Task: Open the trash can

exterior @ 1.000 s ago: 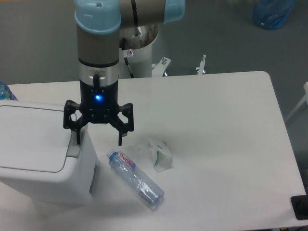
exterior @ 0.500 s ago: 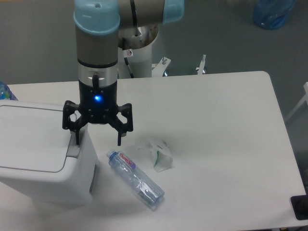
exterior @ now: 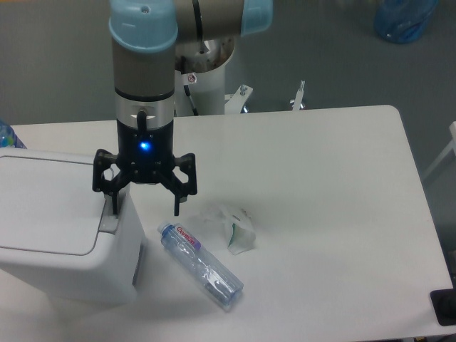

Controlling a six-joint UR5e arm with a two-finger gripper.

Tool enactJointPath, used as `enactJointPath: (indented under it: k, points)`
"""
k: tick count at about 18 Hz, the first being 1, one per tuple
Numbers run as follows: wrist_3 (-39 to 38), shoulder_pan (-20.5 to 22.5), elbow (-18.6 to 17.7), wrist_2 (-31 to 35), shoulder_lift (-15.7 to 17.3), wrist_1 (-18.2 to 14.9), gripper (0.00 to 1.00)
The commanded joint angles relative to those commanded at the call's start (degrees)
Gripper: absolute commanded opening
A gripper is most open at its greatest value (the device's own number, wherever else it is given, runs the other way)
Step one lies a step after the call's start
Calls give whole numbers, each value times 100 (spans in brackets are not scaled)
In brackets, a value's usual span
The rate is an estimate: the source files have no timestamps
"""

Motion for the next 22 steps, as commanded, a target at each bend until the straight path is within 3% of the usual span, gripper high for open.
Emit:
enactJointPath:
  k: [22]
  points:
    - [35, 0, 96, 0, -9, 0, 100]
